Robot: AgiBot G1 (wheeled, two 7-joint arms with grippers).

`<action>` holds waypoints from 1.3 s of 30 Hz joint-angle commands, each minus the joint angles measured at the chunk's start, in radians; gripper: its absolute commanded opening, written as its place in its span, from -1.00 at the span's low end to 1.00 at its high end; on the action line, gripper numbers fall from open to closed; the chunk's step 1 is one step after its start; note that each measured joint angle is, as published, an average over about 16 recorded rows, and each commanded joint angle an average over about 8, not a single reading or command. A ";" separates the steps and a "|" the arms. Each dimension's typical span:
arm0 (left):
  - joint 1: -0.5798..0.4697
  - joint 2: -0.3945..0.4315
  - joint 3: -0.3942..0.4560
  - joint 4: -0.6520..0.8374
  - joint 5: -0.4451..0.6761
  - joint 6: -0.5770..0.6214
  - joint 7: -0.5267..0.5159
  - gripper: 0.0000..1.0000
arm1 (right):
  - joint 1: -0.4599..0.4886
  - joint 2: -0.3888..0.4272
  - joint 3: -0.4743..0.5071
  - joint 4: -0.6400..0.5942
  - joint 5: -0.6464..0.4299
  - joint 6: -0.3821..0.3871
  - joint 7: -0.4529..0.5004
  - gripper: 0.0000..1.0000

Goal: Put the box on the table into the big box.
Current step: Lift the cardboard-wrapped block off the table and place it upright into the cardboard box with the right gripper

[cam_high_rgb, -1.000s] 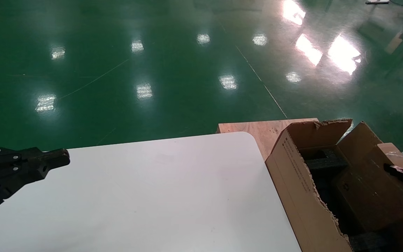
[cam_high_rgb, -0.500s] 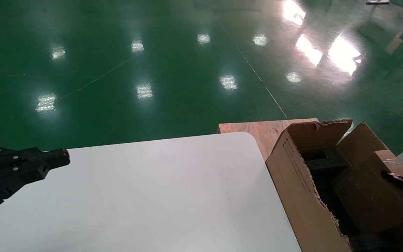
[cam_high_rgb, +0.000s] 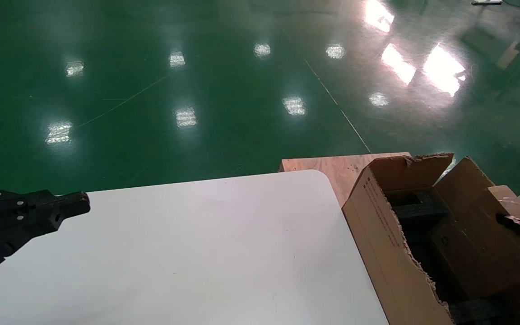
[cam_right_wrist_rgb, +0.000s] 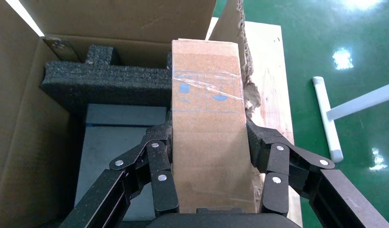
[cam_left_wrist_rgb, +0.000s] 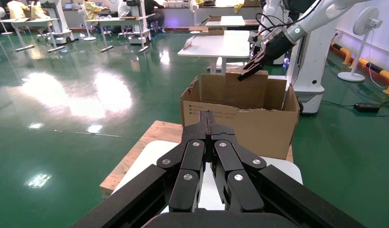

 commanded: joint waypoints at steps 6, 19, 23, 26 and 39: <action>0.000 0.000 0.000 0.000 0.000 0.000 0.000 -1.00 | -0.016 0.035 0.044 0.044 -0.060 -0.002 0.041 -1.00; 0.000 0.000 0.000 0.000 0.000 0.000 0.000 -1.00 | -0.063 0.011 0.049 0.056 -0.124 0.047 0.137 -1.00; 0.000 0.000 0.000 0.000 0.000 0.000 0.000 -1.00 | -0.069 -0.014 0.037 0.046 -0.120 0.063 0.153 -1.00; 0.000 0.000 0.000 0.000 0.000 0.000 0.000 -1.00 | -0.071 -0.037 0.026 0.034 -0.111 0.075 0.157 -1.00; 0.000 0.000 0.000 0.000 0.000 0.000 0.000 -1.00 | -0.096 -0.109 -0.043 -0.020 -0.008 0.108 0.121 -1.00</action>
